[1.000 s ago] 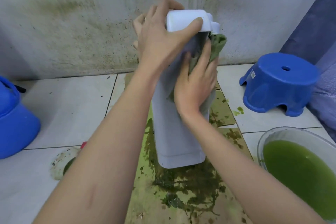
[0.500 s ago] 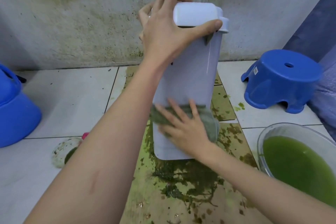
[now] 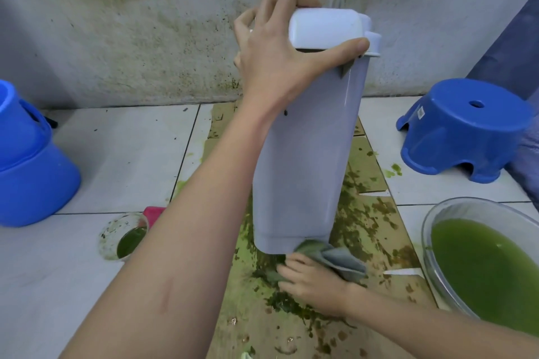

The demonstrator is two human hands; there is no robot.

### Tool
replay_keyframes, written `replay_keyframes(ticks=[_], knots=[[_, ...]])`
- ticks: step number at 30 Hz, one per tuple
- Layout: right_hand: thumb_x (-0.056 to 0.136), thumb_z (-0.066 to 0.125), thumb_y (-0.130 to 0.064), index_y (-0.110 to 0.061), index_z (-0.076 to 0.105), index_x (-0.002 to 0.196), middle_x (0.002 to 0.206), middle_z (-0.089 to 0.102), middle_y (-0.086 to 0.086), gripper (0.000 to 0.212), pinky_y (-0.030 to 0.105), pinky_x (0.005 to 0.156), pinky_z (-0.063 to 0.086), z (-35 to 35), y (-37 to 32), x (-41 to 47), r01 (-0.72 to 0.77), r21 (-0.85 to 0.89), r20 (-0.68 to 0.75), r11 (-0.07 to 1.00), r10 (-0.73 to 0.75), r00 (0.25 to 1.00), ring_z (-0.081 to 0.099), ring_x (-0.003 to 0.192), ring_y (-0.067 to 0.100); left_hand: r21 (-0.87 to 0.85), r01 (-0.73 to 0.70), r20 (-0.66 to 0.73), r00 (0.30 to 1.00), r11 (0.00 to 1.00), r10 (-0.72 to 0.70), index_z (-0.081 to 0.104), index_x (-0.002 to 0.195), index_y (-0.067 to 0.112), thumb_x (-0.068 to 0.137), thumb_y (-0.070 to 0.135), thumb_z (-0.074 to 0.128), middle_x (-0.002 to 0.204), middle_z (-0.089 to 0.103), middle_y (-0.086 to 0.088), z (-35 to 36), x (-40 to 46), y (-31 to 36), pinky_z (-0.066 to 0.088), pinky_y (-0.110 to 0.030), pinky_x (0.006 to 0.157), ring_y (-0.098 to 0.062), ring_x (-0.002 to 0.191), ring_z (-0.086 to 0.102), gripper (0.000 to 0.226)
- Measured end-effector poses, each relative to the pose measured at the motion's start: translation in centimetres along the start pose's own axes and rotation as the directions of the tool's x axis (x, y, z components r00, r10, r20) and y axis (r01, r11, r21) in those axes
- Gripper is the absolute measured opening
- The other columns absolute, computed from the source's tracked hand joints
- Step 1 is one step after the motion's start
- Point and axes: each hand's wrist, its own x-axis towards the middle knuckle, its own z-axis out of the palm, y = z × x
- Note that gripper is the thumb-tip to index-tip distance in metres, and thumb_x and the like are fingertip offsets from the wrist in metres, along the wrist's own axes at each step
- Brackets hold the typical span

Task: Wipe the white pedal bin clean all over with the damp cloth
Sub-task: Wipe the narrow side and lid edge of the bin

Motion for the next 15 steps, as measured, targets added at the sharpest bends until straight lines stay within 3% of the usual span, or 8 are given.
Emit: replay_keyframes(ticks=[3, 5, 7, 9, 10, 12, 15], knots=[[0.085, 0.06, -0.021, -0.022, 0.056, 0.093, 0.097, 0.058, 0.002, 0.009, 0.028, 0.077, 0.035, -2.9, 1.6, -0.2, -0.078, 0.104, -0.283, 0.992, 0.105, 0.953, 0.047, 0.082, 0.016, -0.006, 0.021, -0.005, 1.0, 1.0, -0.021, 0.05, 0.091, 0.043, 0.053, 0.074, 0.071, 0.103, 0.052, 0.022, -0.4, 0.1, -0.2, 0.045, -0.032, 0.087, -0.016, 0.12, 0.033, 0.054], [0.088, 0.056, -0.02, -0.02, 0.053, 0.101, 0.106, 0.053, 0.006, 0.014, 0.03, 0.08, 0.035, -5.6, 4.0, 1.2, -0.144, 0.134, -0.504, 0.98, 0.193, 0.842, 0.045, 0.088, 0.018, -0.013, 0.027, -0.016, 1.0, 1.0, -0.027, 0.052, 0.094, 0.041, 0.053, 0.074, 0.071, 0.104, 0.052, 0.022, -0.4, 0.1, -0.2, 0.044, -0.03, 0.086, -0.016, 0.12, 0.033, 0.056], [0.095, 0.05, -0.024, -0.021, 0.053, 0.109, 0.114, 0.048, 0.009, 0.014, 0.035, 0.085, 0.034, -8.0, 7.4, 3.2, -0.338, 0.092, -0.647, 0.937, 0.314, 0.695, 0.046, 0.097, 0.023, -0.016, 0.02, -0.021, 1.0, 1.0, -0.02, 0.055, 0.096, 0.038, 0.053, 0.074, 0.071, 0.104, 0.052, 0.021, -0.4, 0.1, -0.2, 0.041, -0.026, 0.083, -0.016, 0.119, 0.034, 0.059], [0.097, 0.048, -0.035, -0.027, 0.051, 0.12, 0.129, 0.043, 0.009, 0.025, 0.04, 0.096, 0.033, -9.3, 10.5, 5.0, -0.547, 0.091, -0.682, 0.832, 0.452, 0.575, 0.044, 0.117, 0.026, -0.012, 0.003, -0.017, 1.0, 1.0, -0.003, 0.055, 0.097, 0.037, 0.053, 0.074, 0.07, 0.103, 0.051, 0.021, -0.2, 0.1, -0.2, 0.038, -0.021, 0.079, -0.016, 0.119, 0.034, 0.06], [0.096, 0.05, -0.041, -0.03, 0.049, 0.125, 0.137, 0.04, 0.008, 0.031, 0.045, 0.103, 0.029, -9.3, 11.2, 5.5, -0.6, 0.082, -0.669, 0.796, 0.49, 0.559, 0.038, 0.129, 0.025, -0.008, -0.004, -0.012, 1.0, 1.0, 0.004, 0.054, 0.096, 0.037, 0.054, 0.074, 0.07, 0.102, 0.051, 0.021, -0.1, 0.1, -0.2, 0.037, -0.018, 0.078, -0.016, 0.119, 0.034, 0.059], [0.092, 0.053, -0.047, -0.034, 0.044, 0.13, 0.144, 0.034, 0.004, 0.041, 0.053, 0.111, 0.02, -7.8, 10.8, 5.8, -0.586, 0.03, -0.623, 0.81, 0.473, 0.623, 0.018, 0.144, 0.022, -0.003, -0.008, -0.009, 1.0, 1.0, 0.008, 0.052, 0.095, 0.039, 0.054, 0.074, 0.07, 0.102, 0.05, 0.021, -0.1, 0.1, -0.5, 0.035, -0.016, 0.078, -0.016, 0.119, 0.034, 0.057], [0.076, 0.072, -0.039, -0.035, 0.043, 0.128, 0.15, 0.025, -0.001, 0.06, 0.056, 0.114, 0.005, -3.9, 7.1, 3.7, -0.342, -0.107, -0.373, 0.934, 0.281, 0.884, -0.001, 0.146, 0.024, -0.003, -0.006, -0.022, 1.0, 1.0, 0.006, 0.05, 0.093, 0.039, 0.053, 0.072, 0.072, 0.101, 0.05, 0.022, -0.7, 0.1, -1.1, 0.036, -0.016, 0.083, -0.015, 0.119, 0.034, 0.056]])
